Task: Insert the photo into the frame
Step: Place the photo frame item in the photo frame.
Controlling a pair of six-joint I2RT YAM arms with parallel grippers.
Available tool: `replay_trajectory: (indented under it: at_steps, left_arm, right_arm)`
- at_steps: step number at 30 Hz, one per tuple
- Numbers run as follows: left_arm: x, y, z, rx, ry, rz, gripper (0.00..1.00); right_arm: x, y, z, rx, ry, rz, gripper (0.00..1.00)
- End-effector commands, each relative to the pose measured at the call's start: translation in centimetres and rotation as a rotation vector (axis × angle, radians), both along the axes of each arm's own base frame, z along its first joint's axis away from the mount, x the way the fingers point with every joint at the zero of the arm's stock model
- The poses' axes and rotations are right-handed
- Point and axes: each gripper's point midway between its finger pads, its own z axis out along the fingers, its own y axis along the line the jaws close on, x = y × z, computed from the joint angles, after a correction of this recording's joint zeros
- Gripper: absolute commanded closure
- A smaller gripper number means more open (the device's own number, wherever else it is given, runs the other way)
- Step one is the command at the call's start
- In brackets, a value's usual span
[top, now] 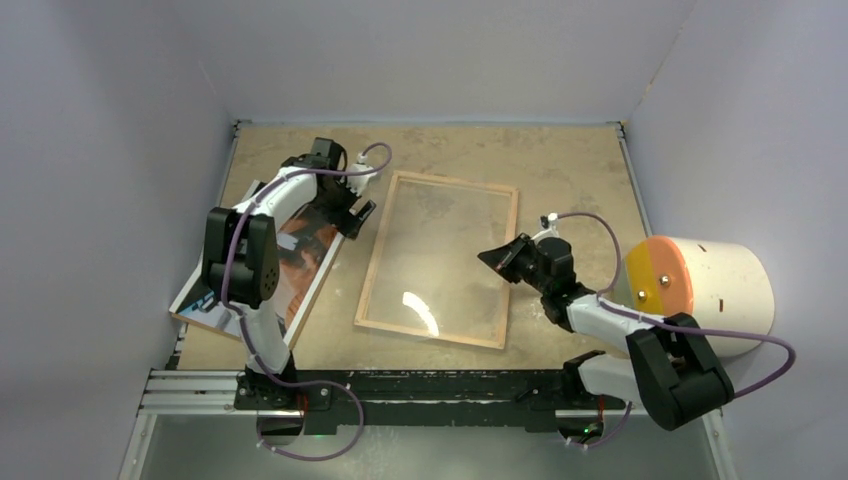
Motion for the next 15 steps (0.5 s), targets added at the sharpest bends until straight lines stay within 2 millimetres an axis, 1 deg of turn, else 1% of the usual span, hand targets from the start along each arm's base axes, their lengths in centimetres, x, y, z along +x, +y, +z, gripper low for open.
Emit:
replay_trajectory:
  at_steps: [1,5,7,8,12,15]
  left_arm:
    - [-0.9,-2.2,-0.4,-0.065,0.038,-0.029,0.04]
    - [-1.4,-2.5,-0.7,-0.067,0.051,-0.043,0.04]
    - [-1.7,-2.5,-1.0,-0.064,0.058,-0.046,0.04]
    - [-1.8,-2.4,-1.3,-0.061,0.062,-0.047,0.04]
    - [-2.3,-1.8,-2.6,-0.032,0.073,-0.050,0.03]
    - [-2.7,-1.8,-3.6,-0.026,0.087,-0.051,0.04]
  right_arm:
    - [1.0,0.8,1.5,0.059,-0.054,-0.055,1.00]
    - [0.0,1.8,0.7,0.034,-0.028,-0.073,1.00]
    - [-0.6,1.9,-0.1,0.015,0.000,-0.110,1.00]
    - [-0.9,2.0,0.0,0.010,-0.006,-0.123,1.00]
    - [-1.5,2.5,0.1,-0.030,-0.031,-0.140,1.00]
    - [-2.0,3.5,-0.8,-0.056,-0.014,-0.107,1.00]
